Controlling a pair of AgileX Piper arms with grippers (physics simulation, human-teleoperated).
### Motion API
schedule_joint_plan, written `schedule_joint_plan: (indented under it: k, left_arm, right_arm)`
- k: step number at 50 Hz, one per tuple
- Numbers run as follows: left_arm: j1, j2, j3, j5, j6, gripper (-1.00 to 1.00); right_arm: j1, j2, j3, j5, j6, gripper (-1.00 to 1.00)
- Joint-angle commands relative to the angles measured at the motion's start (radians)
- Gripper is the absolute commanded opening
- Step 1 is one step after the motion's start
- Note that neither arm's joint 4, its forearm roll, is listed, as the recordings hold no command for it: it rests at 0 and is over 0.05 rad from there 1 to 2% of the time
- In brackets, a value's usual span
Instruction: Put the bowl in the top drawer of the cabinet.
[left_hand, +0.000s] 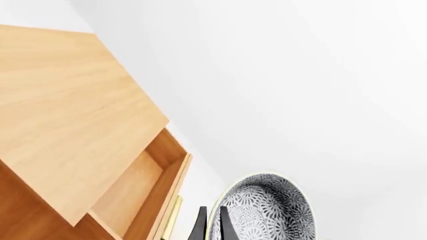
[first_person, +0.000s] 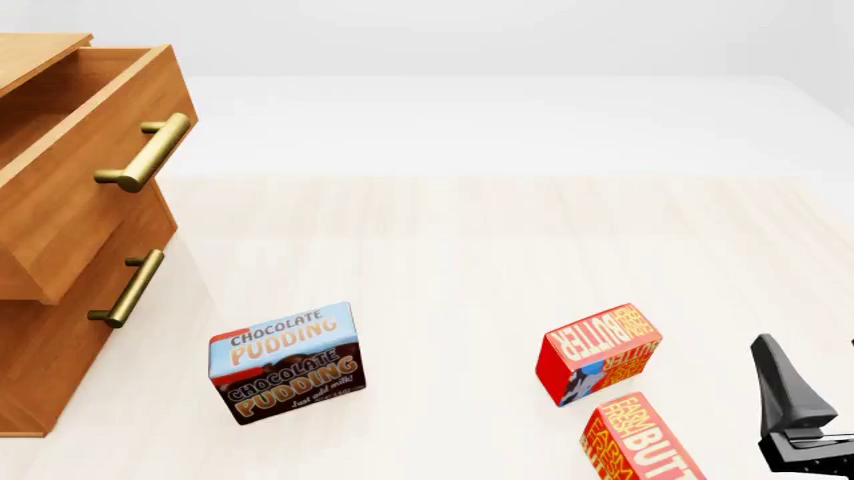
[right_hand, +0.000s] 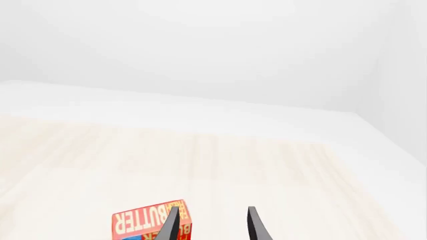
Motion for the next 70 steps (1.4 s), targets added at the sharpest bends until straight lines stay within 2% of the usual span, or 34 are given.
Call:
schedule_joint_plan:
  k: [1,14,20,23,25,30,31,38,39,41,44,45,59,70]
  left_arm:
    - [-0.004,-0.003,-0.014,0.003,0.021,-1.0]
    - [-0.003,-0.002,-0.016,0.001,0.019,-1.0]
    - [0.023,0.002,-0.02,-0.007,0.005,-1.0]
    - [0.055,0.011,-0.022,0.002,-0.012,-1.0]
    - [0.116,0.035,-0.021,-0.003,-0.052,-1.0]
    - [0.165,0.045,-0.013,-0.008,-0.068,-1.0]
    - [0.2,0.055,-0.005,0.004,-0.098,-1.0]
    - [0.274,0.096,-0.015,0.103,-0.18,-1.0]
    - [0.271,0.1,-0.038,0.115,-0.16,-1.0]
    - [0.313,0.111,-0.049,0.122,-0.165,-1.0]
    - [0.326,0.124,-0.052,0.123,-0.16,-1.0]
    - [0.349,0.128,-0.061,0.126,-0.179,-1.0]
    - [0.383,0.167,-0.116,0.125,-0.25,-1.0]
    - [0.338,0.147,-0.097,0.177,-0.259,-1.0]
  right_arm:
    - [0.0,0.0,0.0,0.0,-0.001,1.0]
    - [0.004,-0.005,0.001,0.004,-0.007,1.0]
    - [0.0,-0.001,0.0,0.002,-0.005,1.0]
    - [-0.002,0.002,0.003,-0.002,-0.004,1.0]
    - [0.0,-0.002,0.001,0.002,-0.006,1.0]
    - [-0.001,-0.005,-0.001,0.005,-0.006,1.0]
    - [-0.001,-0.005,0.0,0.005,-0.006,1.0]
    - [-0.002,-0.002,0.001,0.002,-0.006,1.0]
    - [-0.002,-0.003,0.001,0.002,-0.006,1.0]
    - [-0.002,-0.001,0.002,0.001,-0.007,1.0]
    - [-0.002,0.0,0.0,0.002,-0.006,1.0]
    - [-0.004,0.003,0.002,-0.004,-0.006,1.0]
    - [-0.002,0.003,0.001,-0.001,-0.007,1.0]
    - [-0.002,0.002,0.001,-0.001,-0.008,1.0]
